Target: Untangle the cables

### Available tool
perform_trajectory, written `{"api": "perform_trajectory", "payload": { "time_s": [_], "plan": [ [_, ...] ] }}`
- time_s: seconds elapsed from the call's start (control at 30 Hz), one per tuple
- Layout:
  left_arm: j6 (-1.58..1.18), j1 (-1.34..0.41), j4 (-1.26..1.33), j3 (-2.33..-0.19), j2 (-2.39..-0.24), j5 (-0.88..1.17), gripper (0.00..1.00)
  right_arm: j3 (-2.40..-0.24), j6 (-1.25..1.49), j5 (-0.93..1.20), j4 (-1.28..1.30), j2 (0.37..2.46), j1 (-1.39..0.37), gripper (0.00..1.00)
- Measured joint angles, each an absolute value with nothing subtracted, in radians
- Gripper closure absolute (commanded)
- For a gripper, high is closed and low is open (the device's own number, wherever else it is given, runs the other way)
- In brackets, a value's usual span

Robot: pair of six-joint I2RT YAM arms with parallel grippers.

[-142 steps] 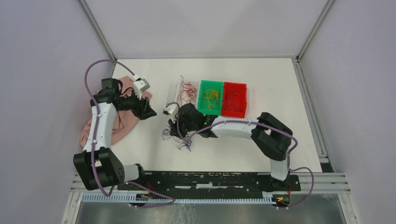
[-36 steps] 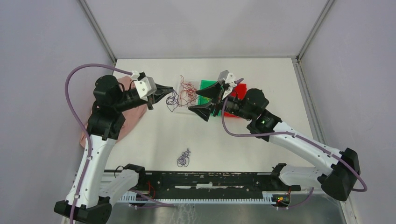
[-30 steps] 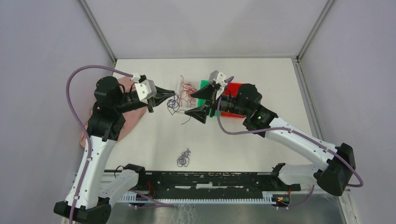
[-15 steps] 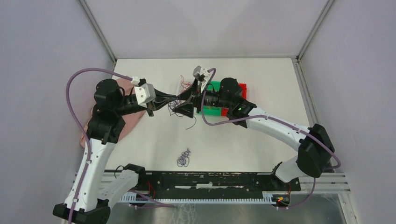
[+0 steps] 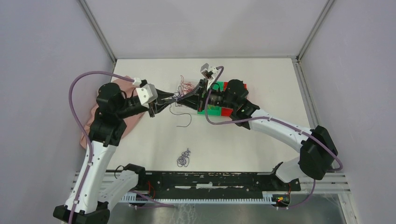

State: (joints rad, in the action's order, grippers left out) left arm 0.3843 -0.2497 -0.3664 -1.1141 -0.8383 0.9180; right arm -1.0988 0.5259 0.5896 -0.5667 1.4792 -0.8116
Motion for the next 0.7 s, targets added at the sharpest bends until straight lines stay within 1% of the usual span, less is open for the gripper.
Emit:
{"api": "perform_trajectory", "payload": {
  "time_s": [0.03, 0.13, 0.17, 0.2, 0.47, 0.57, 0.7],
  "plan": [
    [0.385, -0.249, -0.365, -1.108, -0.842, 0.896, 0.43, -1.088, 0.523, 0.584, -0.554, 1.466, -0.805, 1.0],
    [0.402, -0.249, -0.372, -1.1, -0.86, 0.844, 0.14, -1.077, 0.498, 0.56, -0.457, 1.427, -0.769, 1.0],
    [0.411, -0.249, -0.378, -1.1, -0.868, 0.835, 0.03, -1.077, 0.487, 0.548, -0.421, 1.416, -0.754, 1.0],
    [0.423, -0.25, -0.393, -1.1, -0.876, 0.823, 0.0, -1.077, 0.474, 0.533, -0.371, 1.404, -0.731, 1.0],
    [0.517, -0.249, -0.543, -1.105, -0.923, 0.775, 0.01, -1.079, 0.448, 0.457, -0.102, 1.39, -0.474, 1.0],
    [0.55, -0.25, -0.576, -1.106, -0.917, 0.759, 0.01, -1.104, 0.417, 0.38, -0.008, 1.399, -0.394, 1.0],
    [0.579, -0.251, -0.609, -1.106, -0.913, 0.736, 0.01, -1.157, 0.338, 0.253, 0.062, 1.425, -0.362, 1.0]
  ]
}}
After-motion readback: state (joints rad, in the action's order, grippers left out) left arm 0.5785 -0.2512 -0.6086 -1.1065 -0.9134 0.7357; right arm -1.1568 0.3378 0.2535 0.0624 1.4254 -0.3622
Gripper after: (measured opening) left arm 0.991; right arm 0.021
